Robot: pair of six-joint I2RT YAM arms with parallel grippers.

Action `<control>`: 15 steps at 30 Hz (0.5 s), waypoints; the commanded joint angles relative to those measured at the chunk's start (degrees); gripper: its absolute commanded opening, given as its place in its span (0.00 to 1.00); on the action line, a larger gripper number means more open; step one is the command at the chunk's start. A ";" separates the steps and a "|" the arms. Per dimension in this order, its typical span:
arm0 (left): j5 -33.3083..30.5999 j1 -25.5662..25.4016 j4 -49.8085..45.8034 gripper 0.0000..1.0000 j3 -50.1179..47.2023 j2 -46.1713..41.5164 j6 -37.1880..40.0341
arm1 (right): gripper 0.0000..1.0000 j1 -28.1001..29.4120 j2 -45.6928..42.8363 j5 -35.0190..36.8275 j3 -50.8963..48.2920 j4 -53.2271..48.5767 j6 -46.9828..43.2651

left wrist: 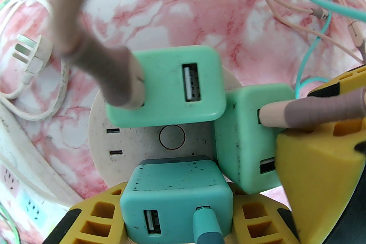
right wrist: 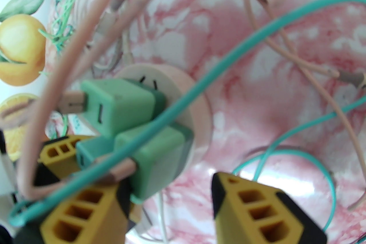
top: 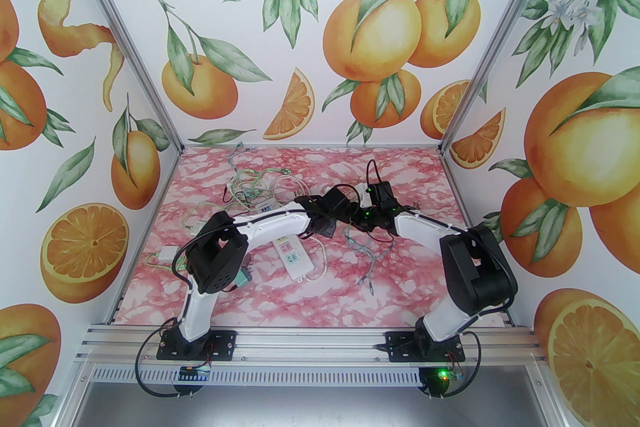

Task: Pull the plug off the socket

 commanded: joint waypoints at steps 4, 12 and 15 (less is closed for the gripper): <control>3.40 -1.90 3.93 0.33 2.51 -1.99 -0.23 | 0.51 1.25 3.17 5.59 -3.50 -10.21 -1.88; 11.08 2.35 10.83 0.32 -3.82 -6.09 -6.25 | 0.51 1.25 3.09 5.56 -3.54 -10.35 -1.98; 12.65 3.38 12.13 0.32 -5.28 -6.94 -7.50 | 0.50 1.25 3.09 5.52 -3.63 -10.37 -2.07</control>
